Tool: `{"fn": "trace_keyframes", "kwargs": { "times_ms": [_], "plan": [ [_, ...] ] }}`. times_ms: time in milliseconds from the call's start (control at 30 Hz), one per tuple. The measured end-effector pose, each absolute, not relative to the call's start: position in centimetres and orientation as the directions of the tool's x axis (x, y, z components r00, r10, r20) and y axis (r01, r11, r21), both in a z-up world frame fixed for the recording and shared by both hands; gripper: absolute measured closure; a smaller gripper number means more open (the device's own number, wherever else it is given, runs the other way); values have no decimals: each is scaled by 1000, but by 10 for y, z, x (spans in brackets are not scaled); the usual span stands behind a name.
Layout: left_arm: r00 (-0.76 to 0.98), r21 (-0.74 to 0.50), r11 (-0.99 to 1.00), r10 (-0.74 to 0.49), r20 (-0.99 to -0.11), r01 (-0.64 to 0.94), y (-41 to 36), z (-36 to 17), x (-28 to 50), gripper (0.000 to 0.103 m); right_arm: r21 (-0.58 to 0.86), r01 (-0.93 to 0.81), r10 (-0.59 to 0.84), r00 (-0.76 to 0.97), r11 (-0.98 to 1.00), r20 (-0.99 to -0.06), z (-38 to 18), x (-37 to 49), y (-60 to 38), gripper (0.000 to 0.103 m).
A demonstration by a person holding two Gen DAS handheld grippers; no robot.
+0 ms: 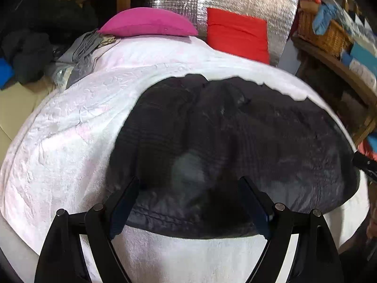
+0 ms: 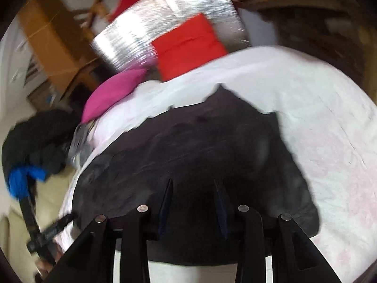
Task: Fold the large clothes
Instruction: 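Lay the jacket flat on the bed and smooth it with both grippers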
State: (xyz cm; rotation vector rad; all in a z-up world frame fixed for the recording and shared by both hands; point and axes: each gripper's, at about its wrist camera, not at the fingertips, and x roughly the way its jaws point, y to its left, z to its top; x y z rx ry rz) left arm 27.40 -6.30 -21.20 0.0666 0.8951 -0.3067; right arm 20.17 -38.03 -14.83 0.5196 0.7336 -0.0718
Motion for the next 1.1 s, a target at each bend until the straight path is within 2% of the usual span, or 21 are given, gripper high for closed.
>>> {"fn": "trace_keyframes", "kwargs": {
  "times_ms": [167,267,433,533,567,600,667,733,900,1000,1100],
  "plan": [
    [611,78,951,-128,-781,300,-83,-214,269,17,394,171,194,657,903,-729,-169,214,-336,64],
    [613,92,951,-116,-781,297,-86,-217,266,17,310,180,140,613,934,-778,-178,218,-322,64],
    [611,95,953,-107,-784,289,-90,-219,271,17,353,142,164,688,925,-707,-157,213,-319,64],
    [616,108,952,-98,-782,288,-92,-219,267,17,348,111,186,678,931,-712,-162,222,-308,63],
    [616,110,951,-97,-782,289,-92,-220,269,16,342,113,188,657,933,-730,-167,226,-304,49],
    [616,112,951,-95,-782,289,-93,-221,269,16,322,120,180,627,939,-758,-175,232,-300,41],
    [618,117,950,-92,-781,289,-93,-221,268,16,286,117,155,621,951,-768,-174,237,-294,41],
    [618,114,950,-95,-780,290,-92,-220,269,16,294,103,156,660,950,-735,-164,229,-297,41],
    [645,106,963,-82,-759,247,-77,-207,270,16,263,294,-58,761,919,-646,-139,195,-345,42],
    [676,89,985,-37,-736,150,-52,-199,277,16,252,449,-188,729,857,-658,-140,178,-383,42],
    [639,57,997,8,-769,56,-32,-207,290,16,258,548,-230,668,796,-707,-151,170,-410,42]
  ]
}}
